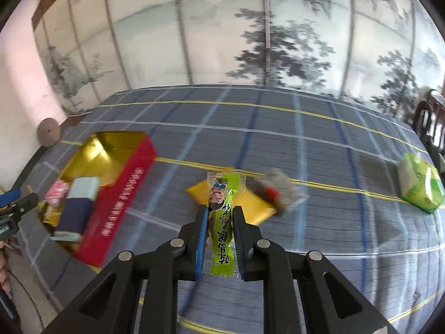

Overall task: Organize snacks
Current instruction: 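Lower the stick snack into the tin and open the right gripper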

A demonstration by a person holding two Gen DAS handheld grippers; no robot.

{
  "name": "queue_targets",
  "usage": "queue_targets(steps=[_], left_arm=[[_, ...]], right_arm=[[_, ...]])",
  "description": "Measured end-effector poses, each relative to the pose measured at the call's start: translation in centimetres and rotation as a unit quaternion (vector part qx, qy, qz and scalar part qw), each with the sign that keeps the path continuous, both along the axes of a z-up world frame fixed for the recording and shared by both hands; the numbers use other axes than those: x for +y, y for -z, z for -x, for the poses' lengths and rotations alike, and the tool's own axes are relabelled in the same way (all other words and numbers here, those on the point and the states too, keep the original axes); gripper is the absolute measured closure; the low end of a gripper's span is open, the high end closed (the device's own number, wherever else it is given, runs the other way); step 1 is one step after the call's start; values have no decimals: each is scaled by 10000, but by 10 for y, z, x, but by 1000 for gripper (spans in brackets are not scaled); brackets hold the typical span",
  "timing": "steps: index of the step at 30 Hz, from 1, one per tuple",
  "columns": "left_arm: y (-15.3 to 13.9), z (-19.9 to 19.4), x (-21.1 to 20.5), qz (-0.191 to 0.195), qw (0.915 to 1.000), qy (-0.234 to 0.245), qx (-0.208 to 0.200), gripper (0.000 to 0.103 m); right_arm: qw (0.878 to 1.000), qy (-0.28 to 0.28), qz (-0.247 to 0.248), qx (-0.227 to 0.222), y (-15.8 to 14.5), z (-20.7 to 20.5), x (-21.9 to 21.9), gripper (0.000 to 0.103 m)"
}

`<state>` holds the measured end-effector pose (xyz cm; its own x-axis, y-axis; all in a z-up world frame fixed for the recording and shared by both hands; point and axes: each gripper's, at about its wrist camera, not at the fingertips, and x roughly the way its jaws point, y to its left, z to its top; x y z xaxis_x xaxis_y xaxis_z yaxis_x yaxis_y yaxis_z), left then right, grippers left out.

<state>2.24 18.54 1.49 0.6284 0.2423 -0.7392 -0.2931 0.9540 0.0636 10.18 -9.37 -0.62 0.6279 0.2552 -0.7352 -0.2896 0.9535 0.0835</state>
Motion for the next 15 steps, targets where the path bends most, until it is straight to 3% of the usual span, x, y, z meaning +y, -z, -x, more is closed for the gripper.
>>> queue_targets(steps=[15], left_arm=[[8, 20, 43, 162, 9987, -473, 97, 23]], right_arm=[[9946, -1008, -237, 95, -4, 13, 105, 85]])
